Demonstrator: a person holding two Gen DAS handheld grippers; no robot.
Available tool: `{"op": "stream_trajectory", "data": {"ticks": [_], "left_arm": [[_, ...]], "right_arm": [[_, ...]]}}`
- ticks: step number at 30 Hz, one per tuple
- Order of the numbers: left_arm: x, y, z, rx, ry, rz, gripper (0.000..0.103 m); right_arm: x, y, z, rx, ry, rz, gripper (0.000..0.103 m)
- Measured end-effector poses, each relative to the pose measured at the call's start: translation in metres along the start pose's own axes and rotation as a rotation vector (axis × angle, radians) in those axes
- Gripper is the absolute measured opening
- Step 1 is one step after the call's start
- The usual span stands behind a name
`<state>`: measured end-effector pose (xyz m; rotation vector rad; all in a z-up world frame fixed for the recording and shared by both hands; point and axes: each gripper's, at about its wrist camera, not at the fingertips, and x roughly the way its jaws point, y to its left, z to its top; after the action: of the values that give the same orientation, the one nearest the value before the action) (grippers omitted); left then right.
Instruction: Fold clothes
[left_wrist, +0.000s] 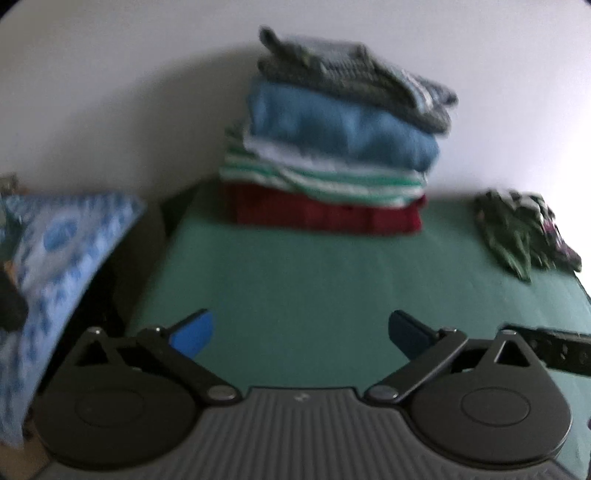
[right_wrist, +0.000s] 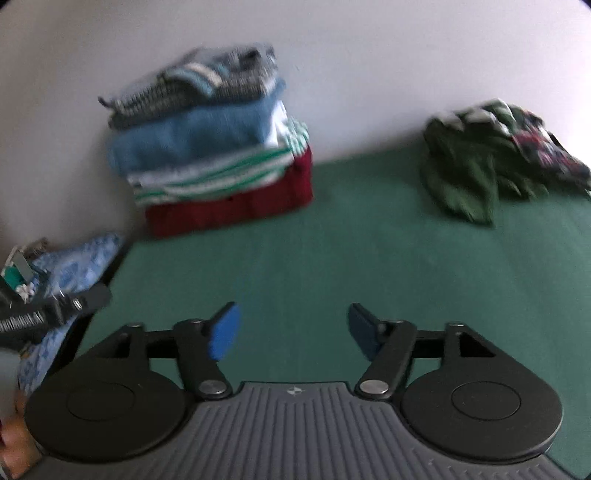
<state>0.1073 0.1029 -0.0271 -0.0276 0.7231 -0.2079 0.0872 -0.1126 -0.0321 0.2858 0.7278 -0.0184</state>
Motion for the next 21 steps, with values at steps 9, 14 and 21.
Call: {"op": "stream_trajectory", "data": {"ticks": [9, 14, 21], "left_arm": [[-0.048, -0.013, -0.012, -0.041, 0.059, 0.208, 0.102], [-0.089, -0.021, -0.018, -0.065, 0.054, 0.296, 0.102], [-0.127, -0.064, -0.044, -0.038, 0.025, 0.4, 0.102]], "right_arm": [[-0.056, 0.005, -0.017, -0.034, -0.013, 0.001, 0.085], [-0.091, 0.001, -0.022, -0.069, -0.058, 0.018, 0.088], [-0.121, -0.01, -0.028, -0.116, -0.058, 0.01, 0.092]]}}
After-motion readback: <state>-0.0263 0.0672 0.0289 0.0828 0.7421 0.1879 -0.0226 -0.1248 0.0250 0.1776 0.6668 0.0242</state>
